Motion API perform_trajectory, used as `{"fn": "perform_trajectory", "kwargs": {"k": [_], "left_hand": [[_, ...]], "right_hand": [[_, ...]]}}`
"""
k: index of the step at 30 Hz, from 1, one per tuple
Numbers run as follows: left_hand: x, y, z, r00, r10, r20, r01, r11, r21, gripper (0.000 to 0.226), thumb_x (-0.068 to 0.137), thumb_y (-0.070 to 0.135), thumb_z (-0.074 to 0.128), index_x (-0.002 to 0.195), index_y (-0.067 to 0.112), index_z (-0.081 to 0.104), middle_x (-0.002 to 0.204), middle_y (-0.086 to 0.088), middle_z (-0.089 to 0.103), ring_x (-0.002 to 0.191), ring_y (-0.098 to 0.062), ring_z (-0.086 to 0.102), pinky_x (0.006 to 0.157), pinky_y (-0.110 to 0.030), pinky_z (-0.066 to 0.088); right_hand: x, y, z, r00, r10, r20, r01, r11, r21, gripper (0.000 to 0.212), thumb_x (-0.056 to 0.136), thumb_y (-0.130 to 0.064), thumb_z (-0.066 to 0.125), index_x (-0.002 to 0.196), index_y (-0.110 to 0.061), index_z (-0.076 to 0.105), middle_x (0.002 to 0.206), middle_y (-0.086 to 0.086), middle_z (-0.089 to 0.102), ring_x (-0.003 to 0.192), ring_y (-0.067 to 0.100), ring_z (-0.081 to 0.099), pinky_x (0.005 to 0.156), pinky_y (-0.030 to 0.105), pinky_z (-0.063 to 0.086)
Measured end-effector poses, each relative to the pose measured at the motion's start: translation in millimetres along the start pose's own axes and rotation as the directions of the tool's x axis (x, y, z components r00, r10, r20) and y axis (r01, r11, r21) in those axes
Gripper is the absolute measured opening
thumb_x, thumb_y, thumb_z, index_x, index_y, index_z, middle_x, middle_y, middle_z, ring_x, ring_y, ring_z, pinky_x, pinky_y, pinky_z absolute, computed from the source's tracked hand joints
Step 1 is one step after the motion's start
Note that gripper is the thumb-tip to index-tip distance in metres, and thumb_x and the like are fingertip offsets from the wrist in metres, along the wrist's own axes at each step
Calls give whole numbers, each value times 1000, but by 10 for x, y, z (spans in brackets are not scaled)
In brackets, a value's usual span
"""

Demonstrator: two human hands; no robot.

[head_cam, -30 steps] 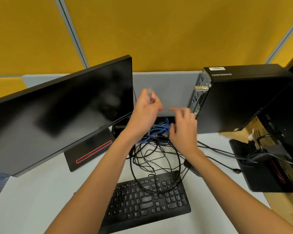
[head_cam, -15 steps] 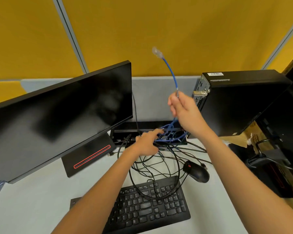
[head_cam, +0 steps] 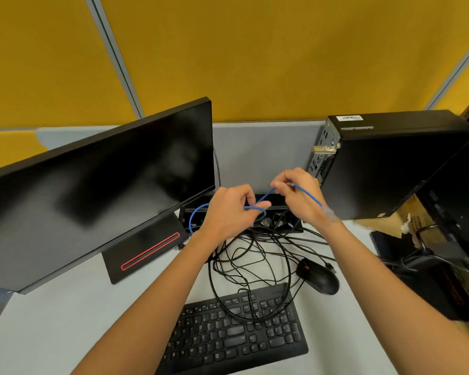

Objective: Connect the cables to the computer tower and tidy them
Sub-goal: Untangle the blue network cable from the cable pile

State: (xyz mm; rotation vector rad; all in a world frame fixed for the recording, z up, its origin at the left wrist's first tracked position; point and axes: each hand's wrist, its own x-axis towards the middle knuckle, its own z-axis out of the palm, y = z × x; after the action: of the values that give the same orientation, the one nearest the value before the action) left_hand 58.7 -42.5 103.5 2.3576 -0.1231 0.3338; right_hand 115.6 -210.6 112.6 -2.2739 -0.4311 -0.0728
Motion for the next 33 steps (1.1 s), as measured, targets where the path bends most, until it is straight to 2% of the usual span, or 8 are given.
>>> {"fn": "perform_trajectory", "kwargs": {"k": [6, 11, 15, 20, 23, 25, 28, 33], "left_hand": [[77, 40, 36, 994, -109, -5, 107, 983, -150, 29, 71, 26, 79, 70, 14, 53, 41, 9, 36, 38, -8, 29, 46, -24, 31], [227, 12, 57, 892, -452, -27, 389, 795, -466, 21, 66, 6, 73, 63, 9, 52, 55, -11, 57, 56, -13, 65, 56, -35, 55], [337, 62, 72, 822, -566, -56, 478, 741, -471, 29, 65, 12, 77, 56, 13, 50, 54, -1, 49, 53, -15, 47, 53, -29, 43], [334, 173, 71, 732, -649, 208, 645, 561, -519, 26, 79, 15, 66, 65, 14, 45, 50, 1, 31, 39, -13, 24, 40, -21, 21], [353, 220, 69, 698, -668, 259, 652, 442, -616, 29, 93, 27, 52, 70, 10, 46, 48, 2, 29, 33, -10, 23, 36, -17, 18], [365, 229, 95, 705, -648, 290, 635, 392, -666, 37, 98, 32, 45, 68, 10, 46, 44, 3, 27, 29, -9, 22, 36, -16, 18], [332, 248, 142, 735, -606, 304, 622, 426, -657, 42, 99, 31, 41, 64, 9, 49, 43, 2, 27, 29, -9, 23, 39, -16, 20], [211, 21, 142, 827, -557, 73, 528, 726, -442, 47, 98, 27, 44, 56, 14, 60, 44, 4, 46, 45, -14, 42, 49, -24, 32]], "right_hand": [[-11, -89, 146, 974, 27, 224, -87, 961, 263, 8, 90, -8, 64, 90, -3, 70, 82, 9, 69, 74, 13, 66, 70, 31, 55], [-101, 2, 181, 839, 24, 544, -427, 648, 630, 28, 101, -18, 46, 115, 0, 62, 116, 8, 67, 103, 24, 68, 94, 30, 53], [-84, 33, 182, 869, 63, 491, -469, 422, 776, 32, 95, -18, 53, 126, -9, 58, 106, 2, 66, 79, 14, 64, 85, 27, 52], [51, -13, 190, 797, 443, 410, -601, 529, 598, 31, 88, -14, 68, 111, -2, 52, 103, 12, 63, 87, 19, 63, 94, 35, 51], [16, -92, 251, 640, 588, 495, -755, 600, 264, 42, 86, -35, 69, 109, -7, 49, 109, 11, 60, 93, 21, 65, 73, 31, 57], [-61, -141, 352, 586, 556, 589, -789, 558, 257, 44, 87, -33, 69, 113, -3, 51, 98, 14, 62, 82, 20, 68, 66, 30, 57], [-180, -155, 552, 655, 460, 599, -753, 464, 467, 13, 90, -15, 65, 93, -2, 63, 92, 15, 67, 82, 21, 68, 71, 27, 57], [-247, -137, 573, 806, 476, 352, -592, 636, 496, 5, 87, -3, 66, 88, -6, 61, 71, 6, 62, 51, 6, 62, 49, 15, 49]]}}
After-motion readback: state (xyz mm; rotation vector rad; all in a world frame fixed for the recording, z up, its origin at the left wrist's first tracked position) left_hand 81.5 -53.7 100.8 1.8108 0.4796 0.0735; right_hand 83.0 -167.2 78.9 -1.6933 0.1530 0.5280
